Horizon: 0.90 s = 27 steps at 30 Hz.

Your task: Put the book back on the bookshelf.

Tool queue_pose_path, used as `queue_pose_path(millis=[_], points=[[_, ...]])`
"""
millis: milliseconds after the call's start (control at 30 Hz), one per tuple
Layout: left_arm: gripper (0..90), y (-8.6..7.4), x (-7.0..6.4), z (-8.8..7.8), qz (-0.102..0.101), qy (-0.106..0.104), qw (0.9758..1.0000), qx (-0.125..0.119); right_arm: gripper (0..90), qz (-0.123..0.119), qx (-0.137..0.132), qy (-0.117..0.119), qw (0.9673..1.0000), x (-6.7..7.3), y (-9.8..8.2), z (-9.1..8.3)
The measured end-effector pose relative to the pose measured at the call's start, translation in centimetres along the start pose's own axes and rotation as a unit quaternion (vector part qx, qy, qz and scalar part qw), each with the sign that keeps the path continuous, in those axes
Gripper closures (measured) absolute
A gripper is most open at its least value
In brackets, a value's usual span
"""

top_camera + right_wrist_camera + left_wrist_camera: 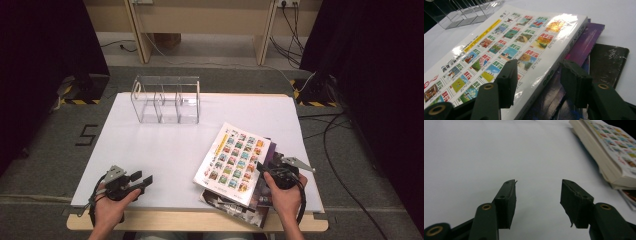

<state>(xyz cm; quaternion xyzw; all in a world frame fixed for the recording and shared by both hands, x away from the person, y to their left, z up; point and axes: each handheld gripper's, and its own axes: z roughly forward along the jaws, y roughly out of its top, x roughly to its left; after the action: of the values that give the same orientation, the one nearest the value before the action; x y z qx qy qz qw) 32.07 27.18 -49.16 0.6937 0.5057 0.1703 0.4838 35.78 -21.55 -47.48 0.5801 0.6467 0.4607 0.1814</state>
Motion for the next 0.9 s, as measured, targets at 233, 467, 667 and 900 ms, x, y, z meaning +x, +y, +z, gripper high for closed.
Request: queue_pose_path(millis=[233, 467, 667, 900], points=[[46.8, 4.1, -3.7, 3.1, 0.019, -0.062, 0.9979, 0.012, 48.6, 0.017, 0.037, 0.010, 0.9991, -0.9, 0.8, 0.9], [46.2, 7.7, -8.8, 7.9, 0.048, -0.120, 0.9895, 0.064, 47.2, 0.032, 0.077, 0.024, 0.9962, -0.7, 1.3, 1.8], [46.3, 7.7, -10.4, 10.8, 0.034, -0.123, 0.9856, 0.111, 44.8, 0.040, 0.087, 0.017, 0.9953, -0.2, 1.5, 2.0], [56.8, 6.7, -10.9, 12.6, 0.042, -0.113, 0.9823, 0.143, 41.9, 0.074, 0.097, 0.015, 0.9925, -0.2, 2.1, 2.4]])
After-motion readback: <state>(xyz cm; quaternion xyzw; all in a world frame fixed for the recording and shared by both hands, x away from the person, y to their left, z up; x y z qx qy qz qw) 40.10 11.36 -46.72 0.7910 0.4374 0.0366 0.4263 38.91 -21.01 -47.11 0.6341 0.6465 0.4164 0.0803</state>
